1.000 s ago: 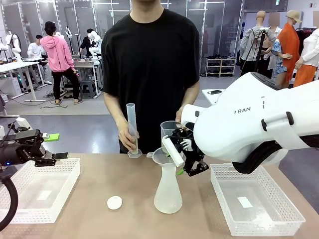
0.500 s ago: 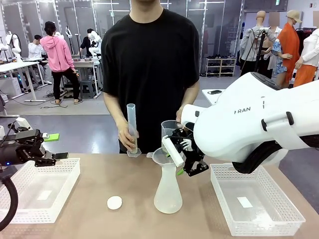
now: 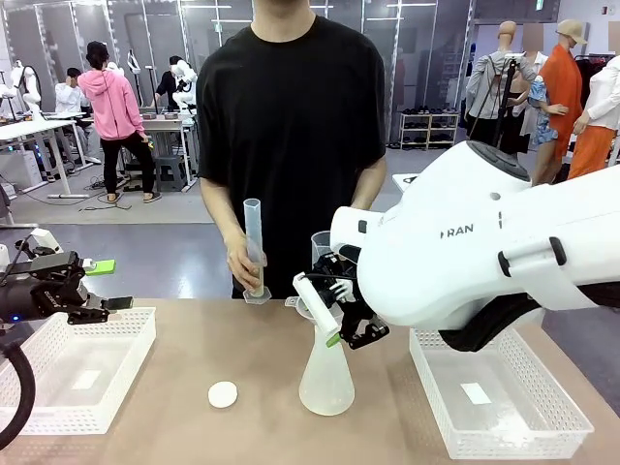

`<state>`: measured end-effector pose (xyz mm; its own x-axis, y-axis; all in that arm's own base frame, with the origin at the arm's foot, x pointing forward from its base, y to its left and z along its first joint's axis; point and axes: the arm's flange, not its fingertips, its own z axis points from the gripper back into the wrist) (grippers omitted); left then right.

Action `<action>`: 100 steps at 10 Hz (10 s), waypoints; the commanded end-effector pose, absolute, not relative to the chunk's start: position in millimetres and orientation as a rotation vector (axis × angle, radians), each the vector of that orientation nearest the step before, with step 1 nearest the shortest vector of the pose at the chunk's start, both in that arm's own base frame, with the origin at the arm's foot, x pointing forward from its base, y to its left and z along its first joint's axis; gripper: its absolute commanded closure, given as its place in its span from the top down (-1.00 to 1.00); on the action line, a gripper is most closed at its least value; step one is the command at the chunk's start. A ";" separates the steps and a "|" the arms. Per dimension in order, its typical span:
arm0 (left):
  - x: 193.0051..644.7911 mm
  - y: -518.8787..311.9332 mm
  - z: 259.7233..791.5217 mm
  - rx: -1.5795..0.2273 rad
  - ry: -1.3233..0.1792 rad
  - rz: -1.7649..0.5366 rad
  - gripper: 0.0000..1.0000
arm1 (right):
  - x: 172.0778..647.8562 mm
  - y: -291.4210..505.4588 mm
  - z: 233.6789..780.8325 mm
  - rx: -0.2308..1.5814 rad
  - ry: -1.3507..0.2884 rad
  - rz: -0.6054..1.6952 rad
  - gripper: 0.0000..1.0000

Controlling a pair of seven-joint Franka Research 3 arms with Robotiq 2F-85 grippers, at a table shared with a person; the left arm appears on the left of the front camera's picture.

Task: Prepare the solutions needed for the experiment.
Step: Once the solution is in the Big flask , pick up the Plastic Funnel and place it back into the right Organizing basket.

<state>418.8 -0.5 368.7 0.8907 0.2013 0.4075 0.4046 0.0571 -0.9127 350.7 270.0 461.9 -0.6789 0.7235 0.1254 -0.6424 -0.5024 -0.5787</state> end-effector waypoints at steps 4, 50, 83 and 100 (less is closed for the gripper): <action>418.9 -1.1 369.0 -1.515 -0.495 -0.169 1.00 | 340.2 243.8 498.7 -0.293 -0.695 2.146 0.31; 418.9 -1.1 369.0 -1.515 -0.495 -0.169 1.00 | 429.8 -50.9 443.1 1.216 -0.263 0.165 0.31; 418.9 -1.1 369.0 -1.515 -0.495 -0.169 1.00 | 471.8 65.3 534.4 0.626 -0.263 0.304 0.31; 418.9 -1.1 369.0 -1.515 -0.495 -0.169 1.00 | 464.7 241.5 524.7 0.306 -0.088 0.427 0.31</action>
<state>418.2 -1.0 368.5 0.8911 0.2005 0.4071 0.4045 0.0557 -0.9128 463.4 235.7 528.9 0.8935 0.4175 0.1653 -0.4487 0.8440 0.2939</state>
